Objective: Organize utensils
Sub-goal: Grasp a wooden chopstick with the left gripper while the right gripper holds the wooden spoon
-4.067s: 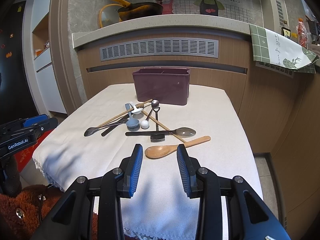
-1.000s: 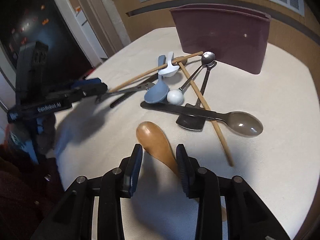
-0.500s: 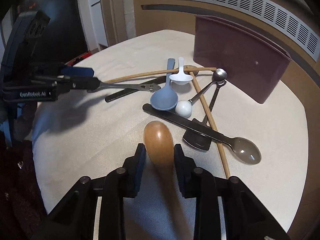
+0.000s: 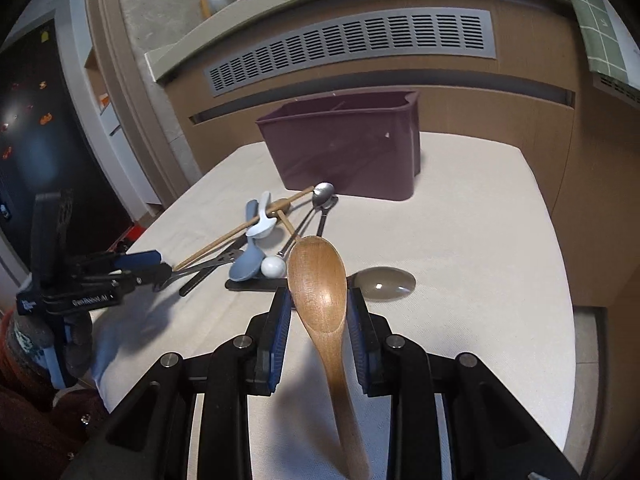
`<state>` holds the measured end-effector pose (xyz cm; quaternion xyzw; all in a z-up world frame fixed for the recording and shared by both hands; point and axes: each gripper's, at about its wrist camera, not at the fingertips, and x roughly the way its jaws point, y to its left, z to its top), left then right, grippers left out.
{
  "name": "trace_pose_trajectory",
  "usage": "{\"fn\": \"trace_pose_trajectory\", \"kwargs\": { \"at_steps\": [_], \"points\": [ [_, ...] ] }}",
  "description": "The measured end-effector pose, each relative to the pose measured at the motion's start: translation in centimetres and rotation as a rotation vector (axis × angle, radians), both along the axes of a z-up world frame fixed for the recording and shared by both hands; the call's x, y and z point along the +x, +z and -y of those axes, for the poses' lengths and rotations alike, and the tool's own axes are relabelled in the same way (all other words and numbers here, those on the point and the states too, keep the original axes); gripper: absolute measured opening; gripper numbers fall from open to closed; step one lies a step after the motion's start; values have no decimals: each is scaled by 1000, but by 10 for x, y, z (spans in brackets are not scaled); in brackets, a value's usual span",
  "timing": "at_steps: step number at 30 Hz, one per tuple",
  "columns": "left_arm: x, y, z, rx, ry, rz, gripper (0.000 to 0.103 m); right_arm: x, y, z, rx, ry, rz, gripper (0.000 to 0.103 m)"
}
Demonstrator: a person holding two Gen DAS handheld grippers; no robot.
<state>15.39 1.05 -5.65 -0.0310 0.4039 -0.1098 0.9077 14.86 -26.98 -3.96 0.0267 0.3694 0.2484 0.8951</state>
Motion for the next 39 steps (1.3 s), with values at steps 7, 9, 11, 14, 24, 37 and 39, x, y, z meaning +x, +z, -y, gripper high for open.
{"fn": "trace_pose_trajectory", "kwargs": {
  "at_steps": [7, 9, 11, 14, 24, 37, 39],
  "points": [
    [29, 13, 48, 13, 65, 111, 46, 2, -8, 4, 17, -55, 3, 26],
    [35, 8, 57, -3, 75, 88, 46, 0, -8, 7, -5, -77, 15, 26],
    [37, 2, 65, 4, 55, 73, 46, -2, -7, 12, -18, -95, 27, 26],
    [37, -3, 64, 45, 42, 73, 46, -3, -11, 17, -21, -107, 23, 26],
    [61, -26, 14, 27, -38, -59, 46, 3, -22, 11, -13, -98, -14, 26],
    [101, -21, 40, 78, -162, -76, 33, 1, -19, 0, -37, -71, -2, 26],
    [103, -21, 39, 72, -163, -88, 32, 0, -20, -1, -39, -66, -2, 26]
  ]
}}
